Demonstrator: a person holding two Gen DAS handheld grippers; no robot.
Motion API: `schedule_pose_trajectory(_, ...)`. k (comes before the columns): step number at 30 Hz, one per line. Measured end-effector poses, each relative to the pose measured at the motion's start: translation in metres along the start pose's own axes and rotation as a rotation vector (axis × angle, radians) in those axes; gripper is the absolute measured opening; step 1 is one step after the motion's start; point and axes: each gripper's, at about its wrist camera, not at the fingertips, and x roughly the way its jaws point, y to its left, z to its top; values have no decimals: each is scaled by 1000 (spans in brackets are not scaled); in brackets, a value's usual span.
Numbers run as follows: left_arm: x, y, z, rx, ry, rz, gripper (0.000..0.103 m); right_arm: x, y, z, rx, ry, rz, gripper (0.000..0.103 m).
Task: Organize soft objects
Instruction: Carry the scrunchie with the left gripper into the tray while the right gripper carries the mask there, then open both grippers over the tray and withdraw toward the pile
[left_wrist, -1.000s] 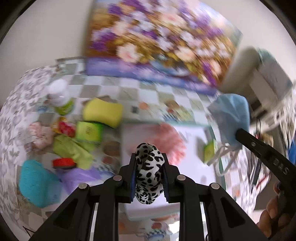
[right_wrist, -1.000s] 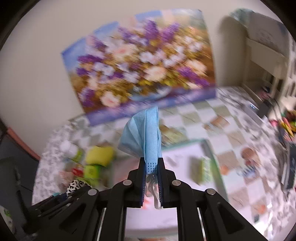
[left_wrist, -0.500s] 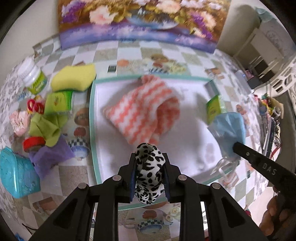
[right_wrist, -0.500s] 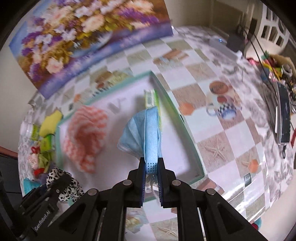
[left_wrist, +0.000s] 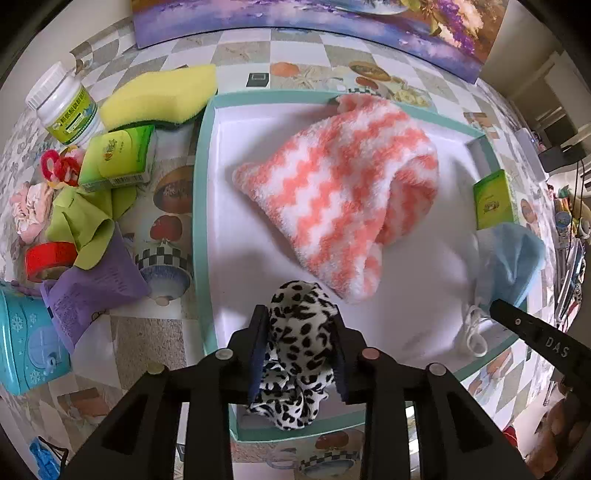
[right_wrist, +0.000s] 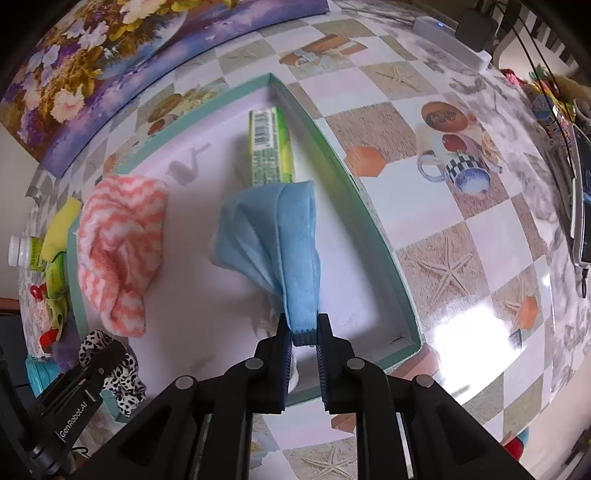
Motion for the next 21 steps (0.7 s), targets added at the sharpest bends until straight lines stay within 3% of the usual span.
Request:
schedule_pose_trajectory(5,-3,2,1,-11,5,-11,42,-6,-2,1,21,-12,-6,17)
schedule_pose_trajectory(9,-14,4,3,-19,-30,-32,61,-15,-6,3,47,-23,2,36)
schedule_pose_trajectory(13,-27,2,5,-1,-64,-36,63,-27,-3,7,35,-53,-22,57)
schedule_pose_trajectory(15,-31,3,5,-1,-81,-33,73,-29,-2,7,26,-62,-26,59)
schedule_pose_trajectory(21,-44,10,5,-31,-125,-35,84,-30,4,7,2,-75,-48,76)
